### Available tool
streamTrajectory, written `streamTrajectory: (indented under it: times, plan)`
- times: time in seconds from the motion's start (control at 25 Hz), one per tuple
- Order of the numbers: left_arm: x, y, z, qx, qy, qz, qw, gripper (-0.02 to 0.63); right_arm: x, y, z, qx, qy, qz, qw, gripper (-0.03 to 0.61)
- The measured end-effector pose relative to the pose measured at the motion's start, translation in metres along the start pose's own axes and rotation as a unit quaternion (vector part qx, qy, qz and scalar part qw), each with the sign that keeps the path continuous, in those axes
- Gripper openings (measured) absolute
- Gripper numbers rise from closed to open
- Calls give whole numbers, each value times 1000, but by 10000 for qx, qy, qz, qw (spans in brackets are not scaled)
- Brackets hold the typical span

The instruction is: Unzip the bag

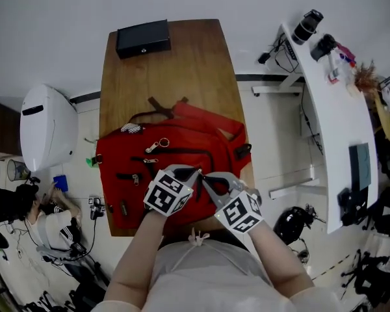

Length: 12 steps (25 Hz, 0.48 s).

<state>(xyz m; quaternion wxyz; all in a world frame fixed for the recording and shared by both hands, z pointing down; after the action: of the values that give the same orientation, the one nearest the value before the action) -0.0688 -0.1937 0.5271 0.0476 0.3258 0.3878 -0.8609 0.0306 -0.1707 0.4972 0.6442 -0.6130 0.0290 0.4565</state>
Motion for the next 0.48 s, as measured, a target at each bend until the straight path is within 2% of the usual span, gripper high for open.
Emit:
streamTrajectory:
  times: [0.16, 0.48]
  plan:
    - [-3, 0, 1, 121, -96, 72, 9999, 6, 6, -10, 13, 174, -66, -19, 9998, 9]
    - [-6, 1, 2, 21, -85, 121, 9999, 6, 13, -21, 35, 190, 242, 245, 9992, 12]
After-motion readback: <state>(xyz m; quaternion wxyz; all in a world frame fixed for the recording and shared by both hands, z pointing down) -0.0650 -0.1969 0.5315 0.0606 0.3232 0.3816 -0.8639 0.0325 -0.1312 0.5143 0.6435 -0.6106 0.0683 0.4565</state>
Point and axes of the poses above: the fingertips, and each gripper's own axes: x backward along the fingers, z to its left, y out of its top, the point moved 7 cm from there along x, backward along the fingers, and after that the axes turned 14 degrees about -y, right-handed, at the moved point
